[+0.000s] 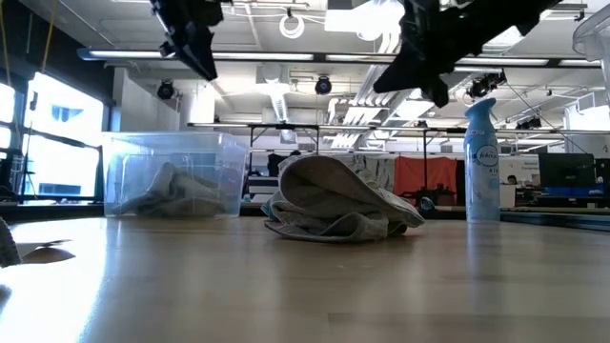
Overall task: Sort microfiber towel by color & place in baskets
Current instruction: Put the top blue microfiber towel into the bottom transparent bin
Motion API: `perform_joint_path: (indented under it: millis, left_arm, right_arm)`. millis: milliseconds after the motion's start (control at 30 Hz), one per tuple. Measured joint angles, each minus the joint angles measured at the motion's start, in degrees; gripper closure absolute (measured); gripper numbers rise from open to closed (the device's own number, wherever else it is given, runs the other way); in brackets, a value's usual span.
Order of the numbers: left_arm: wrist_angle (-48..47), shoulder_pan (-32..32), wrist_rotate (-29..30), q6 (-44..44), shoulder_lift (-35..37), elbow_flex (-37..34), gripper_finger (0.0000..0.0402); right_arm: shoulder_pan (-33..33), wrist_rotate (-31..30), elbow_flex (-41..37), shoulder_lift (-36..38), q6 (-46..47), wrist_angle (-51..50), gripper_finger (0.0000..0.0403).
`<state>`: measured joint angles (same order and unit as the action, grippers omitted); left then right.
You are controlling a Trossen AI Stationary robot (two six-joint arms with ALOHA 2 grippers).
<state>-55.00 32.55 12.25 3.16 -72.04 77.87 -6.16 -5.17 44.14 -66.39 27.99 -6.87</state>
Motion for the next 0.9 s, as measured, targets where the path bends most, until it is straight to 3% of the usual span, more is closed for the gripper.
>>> perform_joint_path:
  millis: [233, 400, 667, 900]
  left_arm:
    - [9.2, -2.77, -10.9, -12.73, 8.85, -11.59, 0.0349]
    - [13.08, -2.73, -17.87, -12.38, 13.61, -19.24, 0.0371]
    - [14.87, -2.73, -18.34, -10.84, 18.23, -24.91, 0.0394]
    - [15.11, -2.71, -18.34, -12.31, 20.21, -25.03, 0.0399]
  right_arm:
    - [-2.99, 1.19, 15.61, -10.99, -8.75, -12.93, 0.0403]
    - [-5.8, 1.0, 29.22, -21.04, -12.64, -24.23, 0.0403]
    - [-10.42, 0.81, 49.58, -38.21, -12.26, -44.46, 0.0403]
    - [-13.07, 1.07, 62.24, -50.36, -9.96, -53.93, 0.04]
